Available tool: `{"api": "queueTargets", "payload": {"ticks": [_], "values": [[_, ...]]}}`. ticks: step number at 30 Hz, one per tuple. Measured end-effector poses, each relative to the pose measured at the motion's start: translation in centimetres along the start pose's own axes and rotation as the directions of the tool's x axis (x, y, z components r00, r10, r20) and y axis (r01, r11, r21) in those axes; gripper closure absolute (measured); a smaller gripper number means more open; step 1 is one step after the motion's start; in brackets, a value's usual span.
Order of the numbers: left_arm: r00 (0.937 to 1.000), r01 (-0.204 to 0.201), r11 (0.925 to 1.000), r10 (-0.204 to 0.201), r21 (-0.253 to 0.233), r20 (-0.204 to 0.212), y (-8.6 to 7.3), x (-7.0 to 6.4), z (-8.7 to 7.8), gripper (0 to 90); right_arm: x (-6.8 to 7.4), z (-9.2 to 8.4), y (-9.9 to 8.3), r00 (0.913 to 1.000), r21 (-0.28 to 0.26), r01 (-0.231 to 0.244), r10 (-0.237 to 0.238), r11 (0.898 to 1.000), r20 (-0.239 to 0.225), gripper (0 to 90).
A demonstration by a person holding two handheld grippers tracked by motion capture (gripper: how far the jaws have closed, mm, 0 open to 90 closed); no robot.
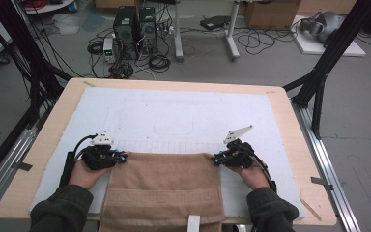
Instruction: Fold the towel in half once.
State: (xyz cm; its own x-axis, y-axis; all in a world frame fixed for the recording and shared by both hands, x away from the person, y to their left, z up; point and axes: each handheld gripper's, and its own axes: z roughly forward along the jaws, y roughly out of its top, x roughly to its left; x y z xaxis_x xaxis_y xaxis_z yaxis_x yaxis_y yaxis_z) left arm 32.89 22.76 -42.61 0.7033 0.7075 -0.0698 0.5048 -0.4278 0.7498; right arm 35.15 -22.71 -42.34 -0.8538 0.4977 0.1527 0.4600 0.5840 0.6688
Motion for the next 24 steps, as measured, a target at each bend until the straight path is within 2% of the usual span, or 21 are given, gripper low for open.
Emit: {"api": "queueTargets", "payload": {"ticks": [4, 6, 7, 10, 13, 15, 17, 20, 22, 24], "values": [[0.9982, 0.039, 0.9975, -0.041, -0.060, -0.044, 1.9, 1.2, -0.1, 83.0, -1.0, -0.7, 2.0, 0.9981, -0.037, 0.002, 0.000, 0.999, 0.062, 83.6], [0.9960, 0.057, 0.9940, -0.063, -0.094, -0.063, 3.5, 2.3, -0.3, 83.1, -1.6, -1.3, 3.1, 0.9965, -0.067, 0.003, 0.003, 0.998, 0.083, 83.8], [0.9953, 0.059, 0.9925, -0.066, -0.107, -0.071, 4.2, 2.6, -0.4, 83.2, -2.0, -1.7, 4.0, 0.9948, -0.075, 0.005, 0.002, 0.997, 0.102, 83.8], [0.9919, 0.046, 0.9903, -0.061, -0.131, -0.112, 7.4, 3.9, -0.7, 83.4, -3.2, -2.9, 6.4, 0.9909, -0.091, 0.022, -0.010, 0.996, 0.134, 83.9], [0.9904, 0.038, 0.9874, -0.058, -0.154, -0.126, 10.3, 5.1, -1.1, 83.4, -4.6, -4.1, 8.5, 0.9862, -0.110, 0.032, -0.013, 0.993, 0.165, 84.1], [0.9875, 0.027, 0.9832, -0.054, -0.180, -0.148, 12.7, 5.9, -1.4, 83.6, -5.7, -5.1, 10.2, 0.9829, -0.136, 0.028, -0.002, 0.990, 0.184, 84.4], [0.9855, 0.029, 0.9770, -0.063, -0.211, -0.157, 14.4, 6.5, -1.6, 83.6, -6.7, -6.1, 11.7, 0.9771, -0.153, 0.035, -0.002, 0.988, 0.213, 84.4], [0.9855, 0.040, 0.9755, -0.075, -0.216, -0.152, 15.0, 7.2, -1.1, 82.2, -7.9, -6.4, 13.0, 0.9709, -0.177, 0.039, 0.004, 0.983, 0.240, 80.9], [0.9828, 0.051, 0.9825, -0.081, -0.179, -0.166, 14.4, 7.4, -0.5, 71.5, -8.6, -5.9, 12.7, 0.9660, -0.176, 0.000, 0.045, 0.984, 0.254, 67.9], [0.9835, 0.058, 0.9839, -0.085, -0.169, -0.160, 13.0, 7.7, -0.3, 63.0, -8.8, -5.2, 11.8, 0.9702, -0.173, -0.027, 0.068, 0.985, 0.233, 62.1]]}}
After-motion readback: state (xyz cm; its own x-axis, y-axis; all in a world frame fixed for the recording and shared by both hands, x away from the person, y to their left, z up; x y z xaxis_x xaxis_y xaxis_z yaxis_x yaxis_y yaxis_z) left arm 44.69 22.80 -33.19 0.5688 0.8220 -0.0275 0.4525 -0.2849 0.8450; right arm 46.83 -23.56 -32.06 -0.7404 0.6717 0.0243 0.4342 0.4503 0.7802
